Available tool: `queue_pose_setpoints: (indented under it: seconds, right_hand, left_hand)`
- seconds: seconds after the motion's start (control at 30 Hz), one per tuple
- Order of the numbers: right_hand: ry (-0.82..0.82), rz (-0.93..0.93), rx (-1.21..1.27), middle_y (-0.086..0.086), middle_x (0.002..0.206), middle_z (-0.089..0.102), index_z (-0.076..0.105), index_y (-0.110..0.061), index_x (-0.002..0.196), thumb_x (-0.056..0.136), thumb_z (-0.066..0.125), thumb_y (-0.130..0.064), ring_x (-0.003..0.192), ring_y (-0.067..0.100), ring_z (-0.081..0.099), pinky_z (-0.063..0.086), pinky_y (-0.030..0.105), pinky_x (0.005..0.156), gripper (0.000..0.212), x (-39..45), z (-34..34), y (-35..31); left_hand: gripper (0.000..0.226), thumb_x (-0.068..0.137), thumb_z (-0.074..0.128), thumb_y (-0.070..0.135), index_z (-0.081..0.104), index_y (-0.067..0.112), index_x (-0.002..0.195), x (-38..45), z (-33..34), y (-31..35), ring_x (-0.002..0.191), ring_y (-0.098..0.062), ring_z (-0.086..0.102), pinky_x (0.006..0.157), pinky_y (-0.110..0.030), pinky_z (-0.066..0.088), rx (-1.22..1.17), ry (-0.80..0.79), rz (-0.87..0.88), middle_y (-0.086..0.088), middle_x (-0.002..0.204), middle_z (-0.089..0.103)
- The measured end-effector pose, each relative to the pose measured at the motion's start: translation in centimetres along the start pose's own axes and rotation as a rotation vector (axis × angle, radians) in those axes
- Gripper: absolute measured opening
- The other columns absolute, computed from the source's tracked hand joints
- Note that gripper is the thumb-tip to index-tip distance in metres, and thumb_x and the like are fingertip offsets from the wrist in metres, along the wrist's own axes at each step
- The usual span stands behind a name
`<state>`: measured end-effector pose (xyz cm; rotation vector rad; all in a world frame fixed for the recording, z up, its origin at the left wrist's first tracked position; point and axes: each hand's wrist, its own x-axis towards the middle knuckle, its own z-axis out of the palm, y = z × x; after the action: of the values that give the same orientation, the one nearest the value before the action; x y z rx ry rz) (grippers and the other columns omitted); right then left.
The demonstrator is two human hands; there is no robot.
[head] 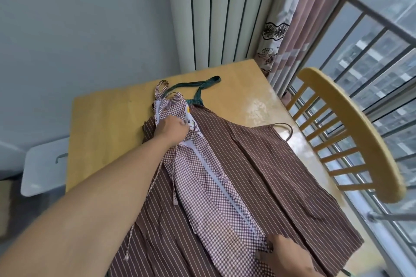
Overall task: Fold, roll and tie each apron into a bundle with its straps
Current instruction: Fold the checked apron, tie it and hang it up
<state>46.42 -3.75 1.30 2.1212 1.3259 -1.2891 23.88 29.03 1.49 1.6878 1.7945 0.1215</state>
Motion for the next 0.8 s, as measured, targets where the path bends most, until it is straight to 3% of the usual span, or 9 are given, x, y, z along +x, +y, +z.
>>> queue_pose_setpoints:
  seconds: [0.1, 0.17, 0.23, 0.3, 0.4, 0.47, 0.57, 0.63, 0.8]
  right_hand:
    - [0.011, 0.041, 0.028, -0.014, 0.105, 0.066, 0.062, -0.032, 0.121, 0.098, 0.054, -0.045, 0.095, 0.0, 0.064, 0.048, 0.014, 0.078, 0.028, 0.5, 0.6, 0.0]
    - [0.0, 0.01, 0.072, -0.011, 0.124, 0.064, 0.055, -0.03, 0.136, 0.101, 0.052, -0.046, 0.118, 0.004, 0.061, 0.044, 0.02, 0.101, 0.038, 0.4, 1.0, 0.6]
    - [-0.02, 0.036, 0.098, -0.007, 0.138, 0.06, 0.051, -0.029, 0.138, 0.098, 0.05, -0.056, 0.129, 0.011, 0.057, 0.041, 0.025, 0.109, 0.048, 0.6, 1.3, 1.2]
    - [-0.032, 0.047, 0.091, -0.005, 0.14, 0.059, 0.051, -0.031, 0.137, 0.096, 0.049, -0.062, 0.131, 0.015, 0.056, 0.042, 0.029, 0.11, 0.051, 1.1, 1.7, 1.6]
    - [-0.006, 0.092, 0.057, -0.011, 0.134, 0.062, 0.052, -0.031, 0.139, 0.097, 0.054, -0.054, 0.124, 0.006, 0.059, 0.041, 0.023, 0.108, 0.048, 1.7, 2.0, 1.4]
    - [-0.011, 0.091, 0.047, -0.014, 0.134, 0.061, 0.052, -0.034, 0.138, 0.096, 0.058, -0.05, 0.123, 0.004, 0.058, 0.04, 0.024, 0.111, 0.046, 1.9, 2.4, 1.4]
    - [-0.045, 0.115, 0.038, -0.015, 0.129, 0.063, 0.058, -0.037, 0.128, 0.093, 0.062, -0.049, 0.119, 0.005, 0.059, 0.042, 0.028, 0.11, 0.037, 2.0, 2.0, 1.3]
    - [-0.036, 0.121, 0.045, -0.016, 0.123, 0.065, 0.061, -0.036, 0.128, 0.095, 0.061, -0.048, 0.116, 0.003, 0.06, 0.043, 0.023, 0.106, 0.035, 2.3, 1.4, 1.1]
    - [-0.02, 0.138, 0.05, -0.017, 0.104, 0.068, 0.067, -0.035, 0.11, 0.094, 0.062, -0.045, 0.094, -0.003, 0.063, 0.049, 0.014, 0.086, 0.019, 2.6, 0.4, 0.8]
  left_hand:
    - [0.021, 0.098, 0.06, 0.025, 0.064, 0.005, 0.093, -0.2, -1.2, 4.7, 0.061, -0.02, 0.06, 0.054, -0.029, 0.047, -0.279, -0.242, -0.1, -0.006, 0.075, 0.062]
    - [0.062, 0.096, 0.063, 0.038, 0.045, 0.007, 0.146, -0.5, -2.7, 8.4, 0.107, -0.03, 0.07, 0.087, -0.038, 0.056, -0.537, -0.665, -0.058, -0.015, 0.123, 0.069]
    - [0.106, 0.087, 0.067, 0.052, 0.006, 0.008, 0.161, -0.5, -4.1, 11.3, 0.141, -0.045, 0.043, 0.114, -0.054, 0.041, -0.797, -1.018, 0.005, -0.024, 0.161, 0.031]
    - [0.117, 0.083, 0.064, 0.062, -0.002, 0.003, 0.16, -0.5, -5.4, 12.9, 0.147, -0.048, 0.03, 0.117, -0.059, 0.034, -0.894, -1.124, 0.04, -0.022, 0.166, 0.012]
    - [0.116, 0.084, 0.059, 0.069, 0.005, 0.001, 0.16, -0.2, -6.8, 12.4, 0.149, -0.039, 0.032, 0.117, -0.056, 0.035, -0.743, -1.062, 0.069, -0.016, 0.167, 0.017]
    - [0.099, 0.085, 0.064, 0.062, 0.029, 0.002, 0.155, -0.1, -6.8, 10.0, 0.136, -0.032, 0.053, 0.111, -0.05, 0.046, -0.619, -0.938, 0.097, -0.017, 0.156, 0.043]
    - [0.042, 0.088, 0.075, 0.041, 0.067, 0.007, 0.111, 0.1, -5.1, 3.3, 0.103, -0.023, 0.07, 0.084, -0.036, 0.059, -0.322, -0.43, 0.158, -0.008, 0.114, 0.071]
    - [0.043, 0.078, 0.084, 0.043, 0.064, 0.01, 0.097, 0.1, -3.3, -1.8, 0.097, -0.022, 0.066, 0.082, -0.037, 0.056, -0.153, -0.186, 0.078, -0.003, 0.106, 0.068]
    - [0.073, 0.068, 0.09, 0.049, 0.052, 0.021, 0.124, -2.3, 0.2, -7.2, 0.116, -0.021, 0.057, 0.094, -0.038, 0.05, 0.017, -0.41, -0.138, 0.005, 0.125, 0.051]
